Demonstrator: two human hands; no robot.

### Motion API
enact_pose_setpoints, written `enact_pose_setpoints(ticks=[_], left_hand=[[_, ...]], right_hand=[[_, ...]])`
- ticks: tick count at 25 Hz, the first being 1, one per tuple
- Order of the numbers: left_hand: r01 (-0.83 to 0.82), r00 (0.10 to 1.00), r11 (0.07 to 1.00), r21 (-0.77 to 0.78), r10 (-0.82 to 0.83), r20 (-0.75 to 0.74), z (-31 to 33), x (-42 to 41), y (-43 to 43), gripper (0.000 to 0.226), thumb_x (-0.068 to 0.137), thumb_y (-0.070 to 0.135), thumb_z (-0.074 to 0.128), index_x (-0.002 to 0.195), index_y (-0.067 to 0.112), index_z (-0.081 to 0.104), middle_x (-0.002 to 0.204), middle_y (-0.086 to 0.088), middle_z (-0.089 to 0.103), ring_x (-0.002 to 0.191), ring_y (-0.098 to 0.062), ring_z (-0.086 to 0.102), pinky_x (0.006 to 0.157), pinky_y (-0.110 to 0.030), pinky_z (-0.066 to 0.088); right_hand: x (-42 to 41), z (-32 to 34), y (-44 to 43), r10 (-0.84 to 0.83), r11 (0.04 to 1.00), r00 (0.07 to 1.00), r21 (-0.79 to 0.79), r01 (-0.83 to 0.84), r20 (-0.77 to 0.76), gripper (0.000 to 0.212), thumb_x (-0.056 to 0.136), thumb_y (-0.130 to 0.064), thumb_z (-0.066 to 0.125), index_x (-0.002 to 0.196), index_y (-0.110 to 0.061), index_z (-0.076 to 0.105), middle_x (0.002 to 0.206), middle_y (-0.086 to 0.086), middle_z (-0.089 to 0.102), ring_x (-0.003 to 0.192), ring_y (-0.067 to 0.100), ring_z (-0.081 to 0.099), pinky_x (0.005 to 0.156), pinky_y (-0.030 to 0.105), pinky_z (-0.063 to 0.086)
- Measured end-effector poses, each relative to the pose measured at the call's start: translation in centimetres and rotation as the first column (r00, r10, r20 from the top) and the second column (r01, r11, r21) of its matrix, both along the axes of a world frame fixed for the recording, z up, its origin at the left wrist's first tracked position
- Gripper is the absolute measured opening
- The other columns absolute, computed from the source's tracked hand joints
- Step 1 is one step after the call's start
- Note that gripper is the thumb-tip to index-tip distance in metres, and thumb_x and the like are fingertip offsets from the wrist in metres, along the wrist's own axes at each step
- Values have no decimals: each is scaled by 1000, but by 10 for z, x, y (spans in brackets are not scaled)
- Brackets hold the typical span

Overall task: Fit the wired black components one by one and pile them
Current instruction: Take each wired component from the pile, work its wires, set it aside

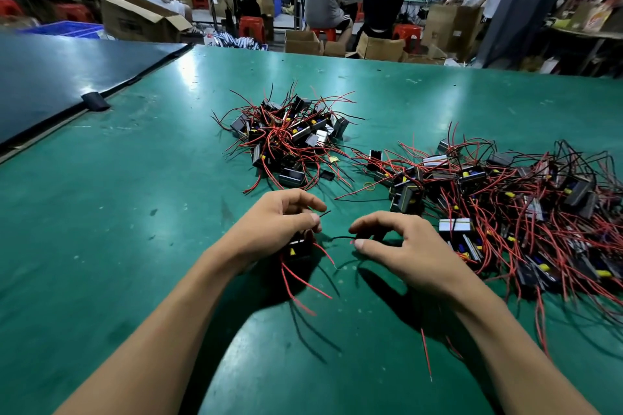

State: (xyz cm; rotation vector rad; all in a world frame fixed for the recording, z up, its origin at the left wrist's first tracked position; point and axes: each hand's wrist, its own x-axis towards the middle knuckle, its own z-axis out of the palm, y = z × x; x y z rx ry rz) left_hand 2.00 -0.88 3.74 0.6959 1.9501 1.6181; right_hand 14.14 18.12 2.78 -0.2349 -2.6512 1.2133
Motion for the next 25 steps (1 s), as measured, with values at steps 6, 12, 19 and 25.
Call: enact_pose_setpoints(ticks=[6, 12, 19, 25], left_hand=[[22, 1000, 1000, -7, -23, -3, 0, 5, 2, 7, 90, 12, 67, 90, 9, 74, 67, -2, 62, 65, -15, 53, 62, -23, 43], [182, 983, 983, -37, -181, 39, 1, 14, 5, 15, 84, 23, 75, 88, 9, 72, 69, 0, 66, 58, -11, 51, 56, -20, 43], [75, 996, 997, 7, -75, 50, -2, 15, 9, 3, 85, 15, 74, 83, 13, 75, 76, -4, 74, 63, -17, 52, 58, -24, 44], [-42, 999, 999, 22, 43, -28, -4, 15, 12, 7, 83, 16, 76, 81, 10, 74, 73, -3, 74, 55, -11, 51, 52, -18, 44]], right_hand=[[1, 2, -4, 37, 999, 999, -6, -37, -26, 9, 90, -35, 70, 93, -31, 77, 89, -16, 74, 90, 0, 67, 85, 19, 48], [1, 2, -10, 17, 1000, 995, 13, -16, -99, 11, 94, -25, 67, 83, -27, 69, 78, -9, 69, 77, 4, 63, 72, 15, 46], [1, 2, -11, -42, 998, 992, -50, 36, -122, 12, 98, -22, 61, 87, -23, 66, 70, -11, 72, 64, -3, 64, 62, 9, 43], [1, 0, -10, -57, 998, 989, -42, 52, -134, 11, 98, -21, 62, 87, -23, 66, 72, -9, 73, 68, 0, 65, 65, 12, 45]])
